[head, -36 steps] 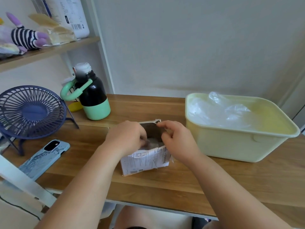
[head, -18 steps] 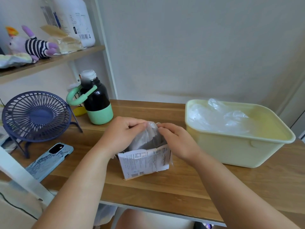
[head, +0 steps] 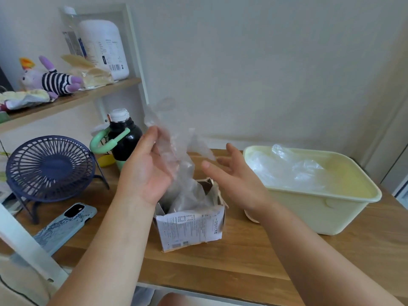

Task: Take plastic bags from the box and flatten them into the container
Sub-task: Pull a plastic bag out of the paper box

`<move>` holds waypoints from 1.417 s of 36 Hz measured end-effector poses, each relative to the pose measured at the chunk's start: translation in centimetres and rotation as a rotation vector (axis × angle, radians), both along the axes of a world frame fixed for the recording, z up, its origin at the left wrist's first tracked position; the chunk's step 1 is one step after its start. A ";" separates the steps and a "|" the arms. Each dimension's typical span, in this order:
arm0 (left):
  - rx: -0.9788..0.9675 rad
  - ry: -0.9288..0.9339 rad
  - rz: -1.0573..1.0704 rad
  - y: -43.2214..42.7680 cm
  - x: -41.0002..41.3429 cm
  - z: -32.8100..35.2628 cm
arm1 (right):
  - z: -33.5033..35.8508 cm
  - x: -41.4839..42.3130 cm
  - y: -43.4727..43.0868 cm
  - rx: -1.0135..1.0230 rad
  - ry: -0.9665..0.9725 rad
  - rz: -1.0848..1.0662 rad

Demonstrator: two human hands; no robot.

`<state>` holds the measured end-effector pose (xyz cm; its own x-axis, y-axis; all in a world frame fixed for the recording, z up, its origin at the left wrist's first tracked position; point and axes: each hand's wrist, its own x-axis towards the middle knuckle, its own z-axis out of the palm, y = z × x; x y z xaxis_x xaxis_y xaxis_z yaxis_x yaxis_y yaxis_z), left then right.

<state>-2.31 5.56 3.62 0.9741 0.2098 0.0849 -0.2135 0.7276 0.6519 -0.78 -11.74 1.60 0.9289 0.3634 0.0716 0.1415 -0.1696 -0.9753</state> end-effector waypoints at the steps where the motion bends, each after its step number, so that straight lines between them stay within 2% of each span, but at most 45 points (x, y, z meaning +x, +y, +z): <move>1: -0.039 -0.025 -0.036 -0.6 -0.1 0.6 | 0.2 0.1 -0.1 0.001 0.007 -0.007; 4: -0.074 -0.091 -0.101 -1.7 0.2 1.2 | 0.3 0.6 -0.5 0.023 0.038 -0.030; 6: -0.166 -0.096 -0.137 -2.7 0.4 1.5 | 0.7 0.6 -0.9 0.071 0.068 -0.046; 11: -0.289 -0.110 -0.263 -5.0 1.7 0.8 | 1.8 1.5 -3.2 0.420 0.187 -0.114; 15: -0.075 -0.026 -0.169 -6.5 2.7 0.3 | 2.5 2.5 -5.6 0.568 0.140 -0.297; 17: 0.023 0.058 -0.138 -7.7 2.9 0.2 | 2.5 2.9 -7.5 0.580 0.109 -0.361; 20: 0.050 0.195 0.008 -9.6 3.1 0.6 | 2.4 3.7 -10.3 0.451 0.050 -0.465; 22: 0.102 0.245 0.269 -10.4 3.7 0.7 | 2.3 4.3 -11.9 0.340 0.059 -0.502; 24: 0.304 0.207 0.588 -11.2 4.1 0.7 | 2.1 5.1 -13.4 0.225 0.106 -0.518; 26: 0.660 -0.029 0.788 -12.2 3.7 0.8 | 1.7 5.9 -14.8 0.104 0.139 -0.530; 28: 1.038 -0.353 0.718 -13.6 3.6 1.0 | 1.4 6.7 -16.0 0.015 0.155 -0.523; 30: 1.355 -0.556 0.430 -14.9 4.0 1.0 | 1.2 7.2 -16.8 -0.069 0.161 -0.489; 31: 1.501 -0.587 0.252 -15.8 4.2 1.0 | 1.1 7.4 -17.1 -0.109 0.162 -0.473; 33: 1.793 -0.519 -0.034 -17.5 5.2 0.5 | 0.9 7.7 -17.6 -0.173 0.160 -0.423; 35: 1.987 -0.403 -0.225 -18.7 6.5 -0.1 | 0.7 7.9 -17.9 -0.225 0.151 -0.382; 38: 2.215 -0.186 -0.424 -19.4 8.4 -0.3 | 0.7 8.1 -18.4 -0.300 0.213 -0.298; 40: 2.402 -0.073 -0.470 -19.3 9.2 -0.1 | 0.3 8.4 -18.7 -0.456 0.205 -0.290; 43: 2.672 0.068 -0.398 -18.8 10.1 0.1 | 0.0 9.1 -19.0 -0.729 0.096 -0.342; 47: 2.751 0.316 -0.137 -17.8 10.4 0.4 | 0.4 9.0 -19.0 -1.027 0.040 -0.234; 49: 2.703 0.292 0.067 -17.6 10.3 0.3 | 0.6 8.8 -19.1 -1.149 0.021 -0.210; 51: 2.607 0.113 0.252 -17.7 10.1 0.1 | 0.6 8.6 -19.0 -1.223 0.012 -0.199</move>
<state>7.75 -12.17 3.68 0.9775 -0.0982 0.1865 -0.0552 -0.9733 -0.2227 7.84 -30.77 2.23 0.9739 0.0379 -0.2238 0.0011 -0.9867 -0.1623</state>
